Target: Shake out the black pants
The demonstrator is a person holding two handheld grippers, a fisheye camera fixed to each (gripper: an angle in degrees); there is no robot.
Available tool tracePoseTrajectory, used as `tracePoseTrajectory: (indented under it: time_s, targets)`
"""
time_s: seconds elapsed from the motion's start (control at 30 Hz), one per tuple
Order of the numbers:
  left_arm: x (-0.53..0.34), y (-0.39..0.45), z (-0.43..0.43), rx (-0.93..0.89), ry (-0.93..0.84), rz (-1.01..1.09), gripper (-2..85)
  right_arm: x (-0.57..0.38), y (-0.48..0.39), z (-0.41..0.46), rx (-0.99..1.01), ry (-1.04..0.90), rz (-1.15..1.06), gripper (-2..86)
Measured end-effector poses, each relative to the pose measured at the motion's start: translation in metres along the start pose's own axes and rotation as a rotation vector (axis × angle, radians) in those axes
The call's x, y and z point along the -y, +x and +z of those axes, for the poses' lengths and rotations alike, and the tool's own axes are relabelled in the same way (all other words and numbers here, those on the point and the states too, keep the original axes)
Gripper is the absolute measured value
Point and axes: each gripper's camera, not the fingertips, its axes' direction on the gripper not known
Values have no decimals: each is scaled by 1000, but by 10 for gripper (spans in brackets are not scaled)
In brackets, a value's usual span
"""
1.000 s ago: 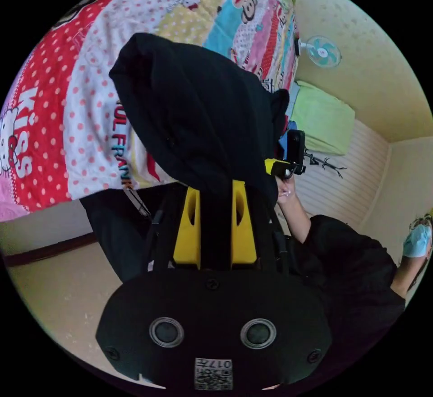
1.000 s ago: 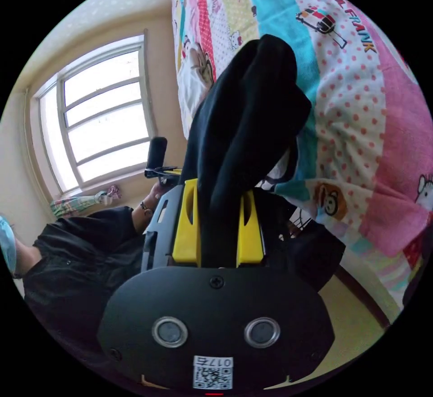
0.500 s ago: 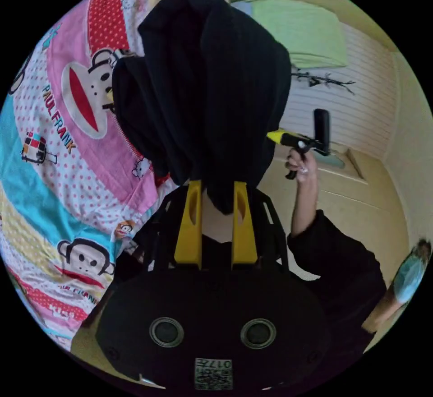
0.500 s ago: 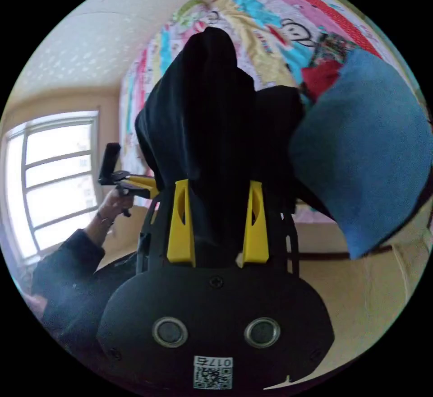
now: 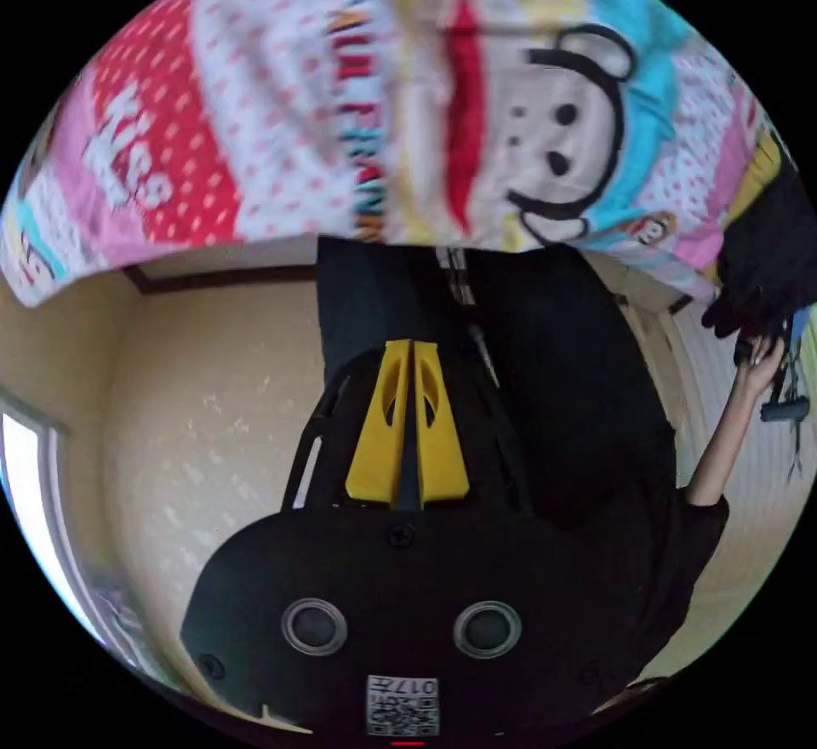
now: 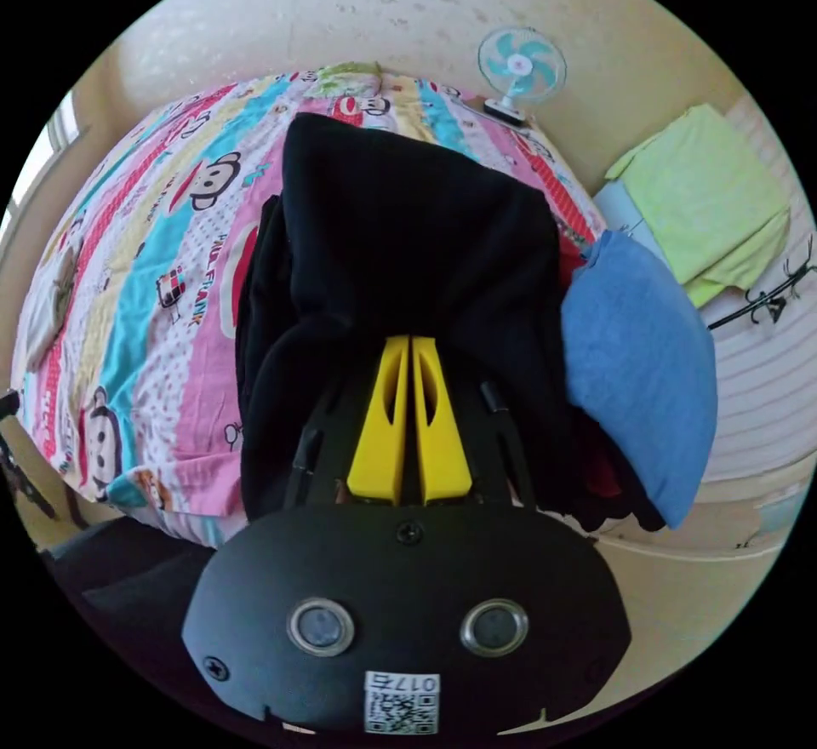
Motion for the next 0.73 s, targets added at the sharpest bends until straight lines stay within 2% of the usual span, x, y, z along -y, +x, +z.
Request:
tracePoseTrajectory:
  time_s: [0.07, 0.13, 0.23, 0.4, 0.57, 0.67, 0.73]
  targets:
    - [-20, -49, 6, -108, 8, -114, -4, -1, 4, -1, 10, -26, 51, 5]
    - [-43, -91, 13, -299, 73, -173, -2, -7, 12, -3, 44, -6, 113, 6]
    - [-56, -119, 19, -529, 199, -165, 6, -23, 21, -1, 85, 45, 199, 6]
    - [-52, -139, 7, -737, 339, -113, 44, -24, 49, 3, 221, -10, 449, 4]
    - [-47, -137, -79, -766, 528, 58, 77, -69, 87, 0, 634, -31, 947, 2]
    - [-49, -127, -148, -694, 677, 136, 78, -111, 68, -6, 820, -30, 1023, 1]
    - [-39, -110, -208, -623, 767, 196, 78, -136, 48, -11, 869, -99, 997, 1]
